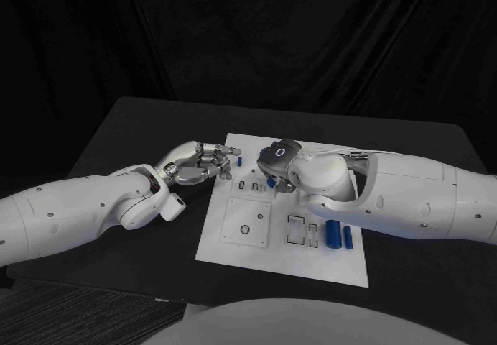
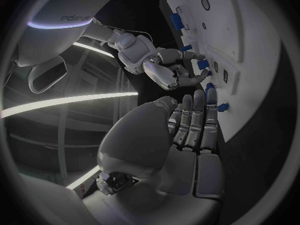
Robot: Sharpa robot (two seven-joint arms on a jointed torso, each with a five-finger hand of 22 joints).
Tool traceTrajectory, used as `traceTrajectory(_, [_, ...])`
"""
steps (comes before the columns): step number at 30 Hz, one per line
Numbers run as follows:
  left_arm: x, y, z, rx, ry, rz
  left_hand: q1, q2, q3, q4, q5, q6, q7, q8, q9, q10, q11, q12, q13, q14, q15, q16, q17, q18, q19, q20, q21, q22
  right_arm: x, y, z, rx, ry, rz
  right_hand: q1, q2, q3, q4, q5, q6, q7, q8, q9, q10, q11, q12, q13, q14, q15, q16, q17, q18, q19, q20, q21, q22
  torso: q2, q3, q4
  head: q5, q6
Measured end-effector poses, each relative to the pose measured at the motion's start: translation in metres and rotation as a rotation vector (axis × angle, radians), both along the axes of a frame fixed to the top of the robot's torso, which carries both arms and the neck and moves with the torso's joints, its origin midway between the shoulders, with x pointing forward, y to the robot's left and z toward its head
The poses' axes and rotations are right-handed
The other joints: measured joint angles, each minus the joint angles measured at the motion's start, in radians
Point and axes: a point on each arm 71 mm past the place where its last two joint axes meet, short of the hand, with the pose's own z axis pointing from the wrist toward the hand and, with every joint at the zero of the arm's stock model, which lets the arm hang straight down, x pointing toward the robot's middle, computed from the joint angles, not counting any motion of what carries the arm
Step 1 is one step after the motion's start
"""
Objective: Assemble the parts on the task board
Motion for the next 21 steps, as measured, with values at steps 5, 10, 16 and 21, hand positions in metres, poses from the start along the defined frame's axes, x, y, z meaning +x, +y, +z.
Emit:
traceTrajectory(5, [0.0,0.001,0.0,0.0,0.001,0.001,0.0,0.0,0.0,0.0,0.0,0.0,0.0,0.0,0.0,0.0,0.0,0.0,0.0,0.0,0.0,-0.008,0.0,0.0,0.0,0.0,0.0,0.0,0.0,-0.005,0.001,0.012,-0.004,-0.004,0.0,0.0,-0.015,0.015,0.0,-0.115,0.007,-0.065,-0.016,0.0,0.0,0.0,0.0,0.0,0.0,-0.012,0.0,0.0,0.0,0.0,-0.027,0.0,0.0,0.0,0.0,0.0,0.0])
traceTrajectory(10, [-0.001,0.004,0.0,0.002,0.001,0.007,0.0,0.0,0.0,0.0,0.0,0.0,0.0,0.0,0.0,0.0,0.0,0.0,0.0,0.0,0.0,-0.008,0.0,0.0,0.0,0.0,0.0,0.0,-0.003,-0.018,0.005,0.05,-0.015,-0.005,0.0,0.0,-0.059,0.059,-0.043,-0.193,0.002,-0.123,-0.056,0.0,0.0,0.0,0.0,0.0,0.0,-0.012,0.0,0.0,0.0,0.0,-0.035,0.0,0.0,0.0003,0.0,0.005,0.0])
traceTrajectory(16, [-0.002,0.007,0.0,0.004,0.001,0.013,0.0,0.0,0.0,0.0,0.0,0.0,0.0,0.0,0.0,0.0,0.0,0.0,0.0,0.0,0.0,-0.008,0.0,0.0,0.0,0.0,0.0,0.001,-0.01,-0.04,0.033,0.148,-0.074,0.02,0.042,-0.042,-0.089,0.162,-0.066,-0.23,-0.008,-0.142,-0.096,-0.007,-0.007,0.0,0.0,0.0,0.0,-0.011,0.0,0.0,0.0,0.0,-0.035,0.0,0.0,0.0004,-0.0005,0.011,0.0])
traceTrajectory(21, [-0.003,0.009,0.001,0.003,-0.001,0.016,0.0,0.0,0.0,0.0,0.0,0.0,0.0,0.0,0.0,0.0,0.0,0.0,0.001,0.0,0.0,-0.008,-0.001,0.0,0.0,0.0,0.0,0.004,-0.01,-0.066,0.072,0.25,-0.175,0.038,0.083,-0.083,-0.098,0.211,-0.065,-0.33,-0.016,-0.189,-0.161,-0.007,-0.007,0.0,0.0,0.0,0.0,-0.011,0.0,0.0,0.0,0.0,-0.035,0.0,-0.001,0.0008,-0.0018,0.01,0.0])
